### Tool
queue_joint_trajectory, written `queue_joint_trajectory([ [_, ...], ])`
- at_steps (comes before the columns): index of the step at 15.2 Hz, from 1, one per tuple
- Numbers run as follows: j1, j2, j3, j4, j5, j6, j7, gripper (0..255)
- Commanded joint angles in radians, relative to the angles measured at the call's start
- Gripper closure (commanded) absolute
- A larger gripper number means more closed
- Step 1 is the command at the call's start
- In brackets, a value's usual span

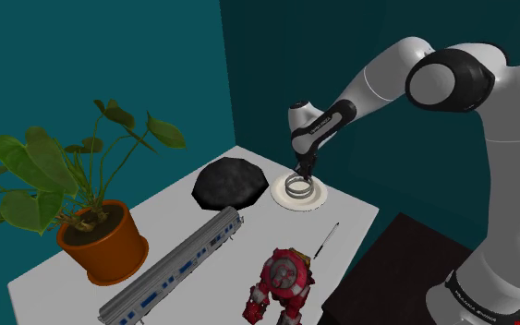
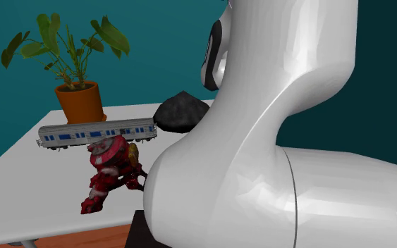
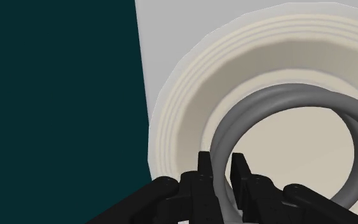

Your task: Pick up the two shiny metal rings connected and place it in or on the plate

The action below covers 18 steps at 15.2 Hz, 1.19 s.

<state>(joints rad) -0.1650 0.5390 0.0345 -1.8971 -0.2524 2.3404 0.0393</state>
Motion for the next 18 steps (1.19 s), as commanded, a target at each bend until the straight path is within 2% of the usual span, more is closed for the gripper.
queue_joint_trajectory([
  [1, 0.001, 0.001, 0.001, -0.001, 0.0, 0.001, 0.001, 255],
  [3, 0.001, 0.001, 0.001, -0.001, 0.0, 0.001, 0.0, 255],
  [4, 0.001, 0.001, 0.001, -0.001, 0.0, 0.001, 0.0, 0],
  [9, 0.001, 0.001, 0.001, -0.001, 0.0, 0.001, 0.0, 0],
  [13, 0.006, -0.075, 0.014, 0.021, 0.019, -0.098, -0.011, 0],
  [18, 0.006, -0.075, 0.014, 0.021, 0.019, -0.098, -0.011, 0],
])
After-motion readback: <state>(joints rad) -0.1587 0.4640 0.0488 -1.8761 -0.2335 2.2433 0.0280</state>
